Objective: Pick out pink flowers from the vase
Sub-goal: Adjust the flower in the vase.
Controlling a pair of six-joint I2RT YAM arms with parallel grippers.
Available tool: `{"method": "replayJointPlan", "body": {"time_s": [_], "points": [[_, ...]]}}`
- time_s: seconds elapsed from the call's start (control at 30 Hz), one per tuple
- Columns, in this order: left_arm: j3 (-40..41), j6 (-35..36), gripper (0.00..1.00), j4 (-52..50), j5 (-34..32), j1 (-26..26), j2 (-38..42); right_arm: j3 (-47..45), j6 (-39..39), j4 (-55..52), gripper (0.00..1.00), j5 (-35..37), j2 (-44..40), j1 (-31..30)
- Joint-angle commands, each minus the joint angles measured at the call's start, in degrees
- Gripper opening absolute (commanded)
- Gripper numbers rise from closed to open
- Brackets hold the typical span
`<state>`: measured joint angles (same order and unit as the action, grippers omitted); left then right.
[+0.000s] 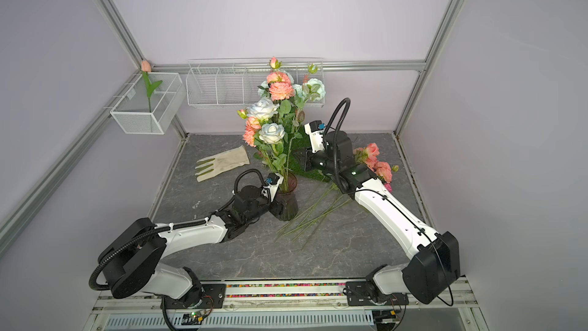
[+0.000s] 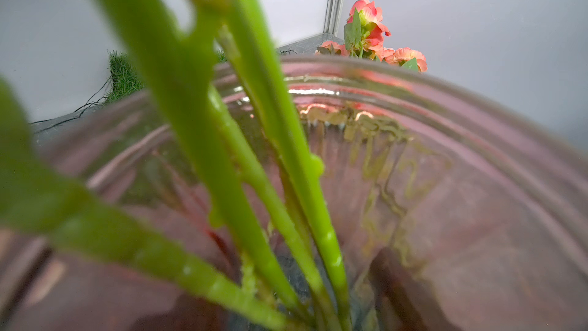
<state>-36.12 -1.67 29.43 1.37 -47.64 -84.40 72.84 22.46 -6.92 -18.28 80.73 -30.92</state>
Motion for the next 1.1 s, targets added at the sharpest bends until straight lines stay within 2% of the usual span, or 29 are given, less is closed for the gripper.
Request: {"method": "replayJointPlan", "body": {"time_s": [0.0,0.27,0.5,0.57,0.63,0.7,0.8,0.9,1.07], "points": [[1.84,1.50,0.00,-12.03,-1.72,0.30,-2.79,2.88,-0.73,2.83,0.20,-4.17,2.54,-0.55],[1.93,1.56,0.00,-11.87,-1.81,0.29,-3.18,7.08,-0.42,3.56,0.21,-7.83,9.53,-1.07],[2.10,1.43,0.00,-11.29,-1.95,0.29,-3.66,7.10,-0.95,4.19,0.36,-13.45,12.32,-3.61],[2.02,1.42,0.00,-11.22,-1.89,0.27,-3.67,6.32,-1.27,4.72,0.37,-14.94,12.13,-4.50],[2.02,1.46,0.00,-11.24,-1.94,0.26,-3.54,5.40,-2.16,4.77,0.35,-15.43,11.28,-5.48],[2.09,1.47,0.00,-11.24,-2.05,0.34,-3.36,3.92,-2.18,4.93,0.25,-13.92,9.84,-5.80],[2.09,1.44,0.00,-11.26,-2.06,0.26,-2.97,2.04,-3.17,4.49,0.16,-10.32,6.78,-5.25],[2.02,1.57,0.00,-11.41,-2.05,0.26,-2.87,0.64,-3.56,3.90,0.13,-8.10,3.12,-3.45],[2.10,1.41,0.00,-11.30,-2.01,0.26,-2.72,-1.03,-4.46,1.78,0.12,-9.65,-2.39,0.21]]}}
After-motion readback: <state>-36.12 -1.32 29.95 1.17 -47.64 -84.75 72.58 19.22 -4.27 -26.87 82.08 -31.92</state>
